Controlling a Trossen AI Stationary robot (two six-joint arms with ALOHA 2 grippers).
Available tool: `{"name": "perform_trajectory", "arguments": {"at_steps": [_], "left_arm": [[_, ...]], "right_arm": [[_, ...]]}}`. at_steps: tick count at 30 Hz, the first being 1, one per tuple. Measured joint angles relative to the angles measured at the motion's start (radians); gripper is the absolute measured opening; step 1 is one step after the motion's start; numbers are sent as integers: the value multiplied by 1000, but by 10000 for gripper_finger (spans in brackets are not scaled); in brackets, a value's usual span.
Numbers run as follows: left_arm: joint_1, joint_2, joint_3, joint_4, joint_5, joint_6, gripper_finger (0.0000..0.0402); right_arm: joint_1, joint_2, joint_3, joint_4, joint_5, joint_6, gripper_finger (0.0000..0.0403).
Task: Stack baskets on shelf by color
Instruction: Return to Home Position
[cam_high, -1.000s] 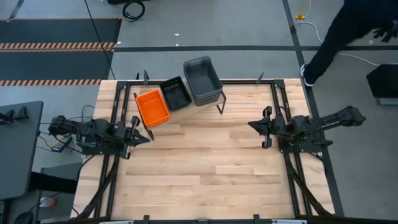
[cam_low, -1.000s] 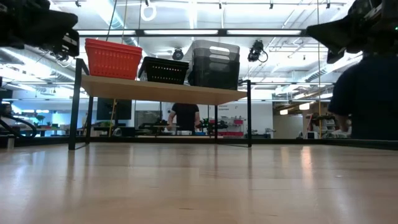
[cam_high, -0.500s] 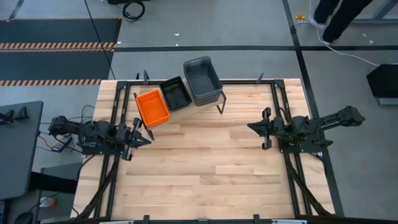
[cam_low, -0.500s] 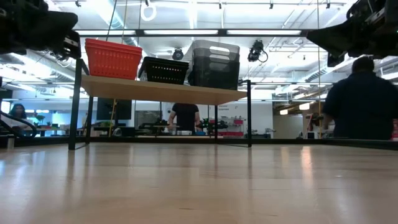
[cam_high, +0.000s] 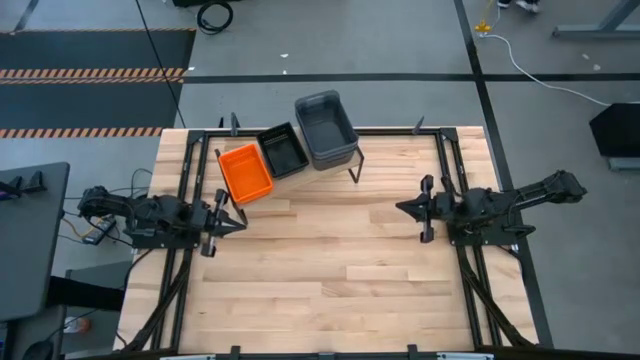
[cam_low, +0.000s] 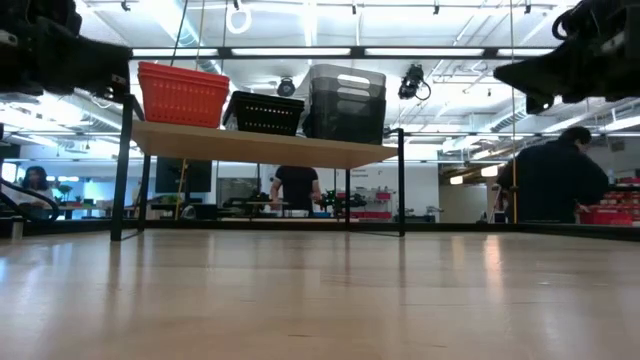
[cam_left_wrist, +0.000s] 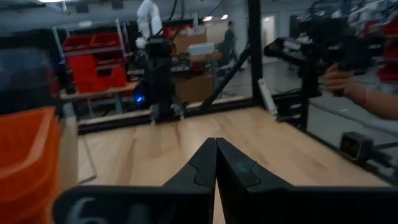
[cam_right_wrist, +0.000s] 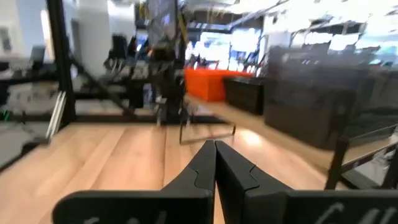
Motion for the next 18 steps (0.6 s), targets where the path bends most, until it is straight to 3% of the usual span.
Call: {"name": "perform_trajectory", "arguments": {"at_steps": [9, 18], "left_arm": [[0, 2, 1, -45, -7, 3, 7], [0, 8, 0, -32, -10, 1, 30]], "right_arm": [[0, 2, 0, -70, -23, 35, 12], [0, 2, 0, -69, -23, 35, 12]]}}
